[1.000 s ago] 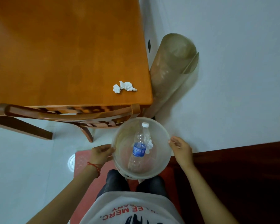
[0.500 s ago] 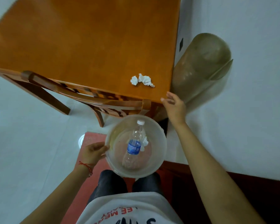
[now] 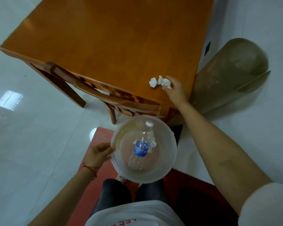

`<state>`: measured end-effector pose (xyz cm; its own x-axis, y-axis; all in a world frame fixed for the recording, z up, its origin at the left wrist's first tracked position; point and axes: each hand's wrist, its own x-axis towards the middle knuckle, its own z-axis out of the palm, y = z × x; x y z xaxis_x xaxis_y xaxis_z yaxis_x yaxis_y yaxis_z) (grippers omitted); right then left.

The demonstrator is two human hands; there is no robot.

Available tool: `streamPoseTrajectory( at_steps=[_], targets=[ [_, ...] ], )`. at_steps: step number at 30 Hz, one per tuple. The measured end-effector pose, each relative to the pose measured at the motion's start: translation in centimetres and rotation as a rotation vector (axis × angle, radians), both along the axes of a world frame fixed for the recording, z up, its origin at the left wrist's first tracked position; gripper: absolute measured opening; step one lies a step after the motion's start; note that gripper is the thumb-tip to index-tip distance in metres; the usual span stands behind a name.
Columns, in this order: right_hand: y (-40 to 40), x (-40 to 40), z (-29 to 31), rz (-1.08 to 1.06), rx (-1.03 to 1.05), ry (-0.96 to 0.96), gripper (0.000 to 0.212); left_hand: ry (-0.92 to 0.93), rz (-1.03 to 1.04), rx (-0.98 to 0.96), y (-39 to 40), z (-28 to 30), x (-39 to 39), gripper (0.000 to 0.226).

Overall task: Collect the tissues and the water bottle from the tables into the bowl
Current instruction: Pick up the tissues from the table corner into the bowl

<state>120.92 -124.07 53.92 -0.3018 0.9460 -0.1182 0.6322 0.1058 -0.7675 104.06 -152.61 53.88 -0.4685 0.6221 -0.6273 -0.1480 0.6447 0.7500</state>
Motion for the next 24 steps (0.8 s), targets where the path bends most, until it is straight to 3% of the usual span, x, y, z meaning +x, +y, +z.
streamPoseTrajectory(
  at_steps=[6, 11, 19, 24],
  targets=[
    [0.1, -0.7, -1.4, 0.156, 0.129, -0.260, 0.040, 0.036, 0.007, 0.000, -0.2, 0.1, -0.2, 0.025],
    [-1.0, 0.9, -2.0, 0.136, 0.257, -0.284, 0.026, 0.055, 0.009, -0.015, -0.4, -0.2, -0.5, 0.026],
    [-6.0, 4.6, 0.0, -0.195, 0.145, 0.087, 0.017, 0.081, -0.010, -0.015, -0.7, -0.3, -0.8, 0.027],
    [-12.6, 6.8, 1.5, -0.349, 0.071, 0.203, 0.018, 0.064, 0.011, -0.013, -0.7, -0.5, -0.8, 0.029]
  ],
)
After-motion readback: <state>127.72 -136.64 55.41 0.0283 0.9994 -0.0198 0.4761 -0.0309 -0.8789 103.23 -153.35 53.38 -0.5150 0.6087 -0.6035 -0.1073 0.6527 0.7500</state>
